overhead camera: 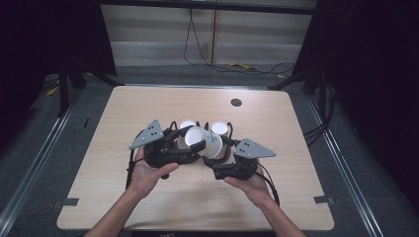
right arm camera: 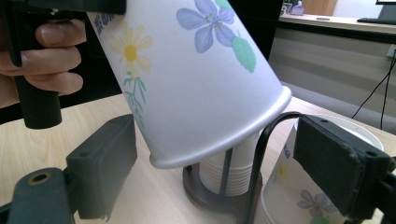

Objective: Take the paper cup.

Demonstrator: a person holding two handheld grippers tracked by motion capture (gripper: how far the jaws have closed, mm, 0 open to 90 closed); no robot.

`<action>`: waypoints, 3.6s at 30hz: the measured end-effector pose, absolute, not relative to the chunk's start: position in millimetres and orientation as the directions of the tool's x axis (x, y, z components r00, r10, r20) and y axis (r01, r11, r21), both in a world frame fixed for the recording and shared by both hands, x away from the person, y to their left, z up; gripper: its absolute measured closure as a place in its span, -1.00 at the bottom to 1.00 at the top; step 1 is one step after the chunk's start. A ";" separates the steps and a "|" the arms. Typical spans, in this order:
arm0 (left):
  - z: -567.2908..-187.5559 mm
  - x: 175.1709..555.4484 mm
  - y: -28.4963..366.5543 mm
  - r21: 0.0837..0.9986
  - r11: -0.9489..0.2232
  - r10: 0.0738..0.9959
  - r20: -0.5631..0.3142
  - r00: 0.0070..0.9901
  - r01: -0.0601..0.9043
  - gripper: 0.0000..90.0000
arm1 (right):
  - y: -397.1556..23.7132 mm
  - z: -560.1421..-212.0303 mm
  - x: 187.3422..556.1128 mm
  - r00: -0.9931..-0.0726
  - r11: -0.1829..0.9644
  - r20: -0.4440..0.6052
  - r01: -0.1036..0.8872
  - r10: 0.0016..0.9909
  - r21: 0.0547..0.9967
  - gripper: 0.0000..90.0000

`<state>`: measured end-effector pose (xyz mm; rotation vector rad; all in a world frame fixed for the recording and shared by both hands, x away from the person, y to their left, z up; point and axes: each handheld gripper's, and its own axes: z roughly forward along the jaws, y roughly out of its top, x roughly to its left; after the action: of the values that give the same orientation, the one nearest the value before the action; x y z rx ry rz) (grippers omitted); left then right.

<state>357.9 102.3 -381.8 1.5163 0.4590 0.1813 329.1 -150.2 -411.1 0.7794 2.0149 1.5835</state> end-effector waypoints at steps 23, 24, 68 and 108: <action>-387.2 356.1 93.0 0.980 0.032 0.357 -0.196 0.913 0.198 -0.21 | -145.0 -412.7 327.7 -0.739 0.215 -0.072 0.099 0.669 0.972 -0.71; -387.3 356.2 92.6 0.979 0.032 0.355 -0.197 0.914 0.199 -0.21 | -144.9 -412.8 327.6 -0.739 0.218 -0.076 0.097 0.669 0.971 -0.71; -382.1 354.2 91.2 0.973 0.011 0.271 -0.223 0.936 0.229 -0.21 | -169.7 -397.1 347.0 -0.928 0.272 -0.061 0.045 0.368 0.961 -0.56; -387.7 360.0 93.4 0.967 -0.130 0.248 -0.184 0.951 0.221 -0.41 | -166.4 -396.4 339.7 -0.929 0.424 -0.116 0.047 0.351 0.905 -0.30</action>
<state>360.0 93.4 -387.7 1.7134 0.3564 0.0241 339.7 -166.4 -396.4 0.3449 2.3947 1.5074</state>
